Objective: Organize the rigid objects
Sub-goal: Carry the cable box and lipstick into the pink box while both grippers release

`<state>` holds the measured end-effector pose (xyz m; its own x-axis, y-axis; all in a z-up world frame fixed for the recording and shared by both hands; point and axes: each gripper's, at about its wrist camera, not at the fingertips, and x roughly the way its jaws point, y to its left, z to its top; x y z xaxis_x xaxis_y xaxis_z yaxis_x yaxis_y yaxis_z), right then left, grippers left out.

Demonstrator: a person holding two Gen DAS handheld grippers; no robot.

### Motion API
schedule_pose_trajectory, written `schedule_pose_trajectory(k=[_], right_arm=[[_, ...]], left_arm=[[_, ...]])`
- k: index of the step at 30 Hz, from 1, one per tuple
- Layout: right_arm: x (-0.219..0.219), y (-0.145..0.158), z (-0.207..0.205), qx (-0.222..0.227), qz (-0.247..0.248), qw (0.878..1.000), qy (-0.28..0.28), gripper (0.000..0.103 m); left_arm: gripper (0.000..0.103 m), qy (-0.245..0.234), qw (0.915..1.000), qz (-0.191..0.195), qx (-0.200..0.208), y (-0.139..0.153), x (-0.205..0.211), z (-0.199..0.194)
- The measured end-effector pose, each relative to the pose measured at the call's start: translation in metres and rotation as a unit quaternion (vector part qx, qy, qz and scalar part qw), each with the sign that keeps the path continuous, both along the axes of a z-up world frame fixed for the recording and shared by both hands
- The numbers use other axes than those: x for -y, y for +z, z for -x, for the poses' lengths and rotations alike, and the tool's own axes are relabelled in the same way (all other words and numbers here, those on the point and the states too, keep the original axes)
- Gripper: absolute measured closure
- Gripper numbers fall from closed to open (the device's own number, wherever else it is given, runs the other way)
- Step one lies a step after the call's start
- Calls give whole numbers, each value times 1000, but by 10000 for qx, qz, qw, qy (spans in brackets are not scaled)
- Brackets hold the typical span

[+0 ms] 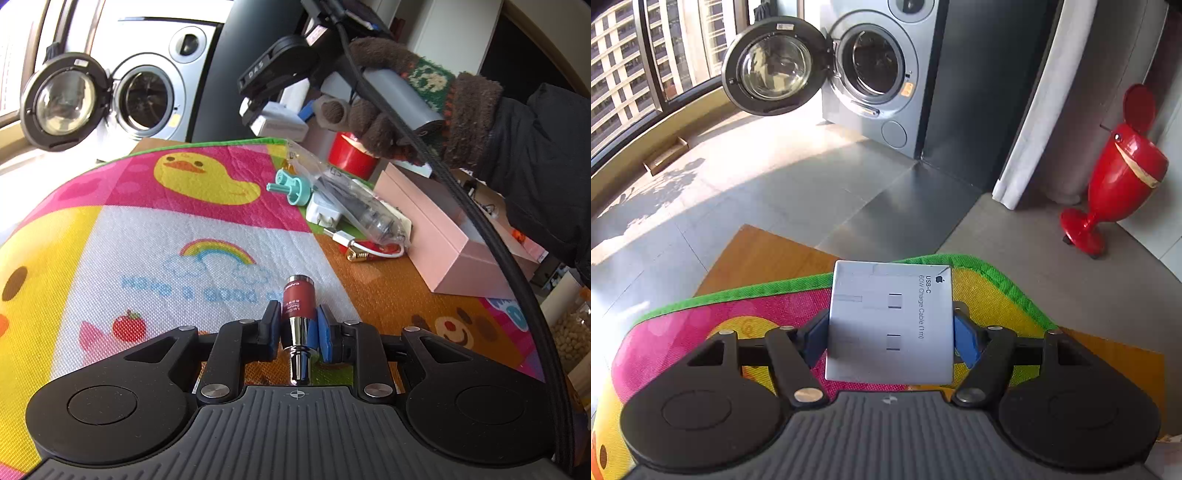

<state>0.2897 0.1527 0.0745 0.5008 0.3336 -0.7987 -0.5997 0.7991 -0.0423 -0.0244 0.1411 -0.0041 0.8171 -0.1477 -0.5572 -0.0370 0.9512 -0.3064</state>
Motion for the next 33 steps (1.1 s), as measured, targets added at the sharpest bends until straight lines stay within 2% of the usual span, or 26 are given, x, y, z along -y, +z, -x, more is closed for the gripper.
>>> schedule_pose_trajectory(k=[4, 7, 10, 12, 16, 18, 21, 23, 24, 25, 26, 28, 29, 30, 33], right_arm=[[56, 67, 74, 612, -586, 9926, 870, 34], [111, 86, 127, 812, -737, 9870, 1174, 34], [167, 82, 173, 936, -598, 9857, 1270, 34], [197, 74, 207, 1084, -410, 9863, 1170, 34], [262, 53, 267, 1504, -37, 9853, 806, 34], [293, 43, 284, 1394, -80, 9887, 553, 34], [331, 34, 299, 1288, -214, 9912, 226, 34], [349, 40, 300, 1490, -327, 9883, 29, 34], [354, 47, 296, 1609, -407, 9861, -75, 34], [358, 54, 292, 1710, -483, 9840, -132, 34], [362, 64, 281, 1869, -599, 9804, -177, 34], [361, 79, 256, 2132, -719, 9738, -333, 32], [359, 83, 243, 2235, -774, 9708, -413, 22], [360, 85, 230, 2276, -809, 9693, -470, 16], [367, 77, 209, 2158, -1013, 9674, -855, 15]], left_arm=[[78, -2, 10000, -80, -4, 0, 2, 0], [78, -6, 9998, -184, -8, 1, 6, -1], [79, -96, 9992, -394, 43, 4, 14, 1], [79, -360, 9978, -551, 117, 9, 25, 5], [79, -1170, 9881, -939, 350, 28, 65, 19], [79, -1510, 9820, -1026, 486, 43, 86, 18], [79, -1886, 9703, -1218, 903, 80, 116, 1], [79, -1964, 9606, -1480, 1292, 109, 136, -17], [79, -1948, 9560, -1543, 1559, 127, 146, -30], [79, -1934, 9549, -1473, 1706, 140, 151, -43], [78, -1940, 9577, -1251, 1718, 155, 156, -66], [76, -1910, 9700, -731, 1319, 173, 159, -114], [76, -1798, 9748, -477, 1228, 177, 158, -133], [76, -1682, 9779, -356, 1187, 177, 155, -145], [76, -1336, 9845, -377, 1069, 168, 137, -157]])
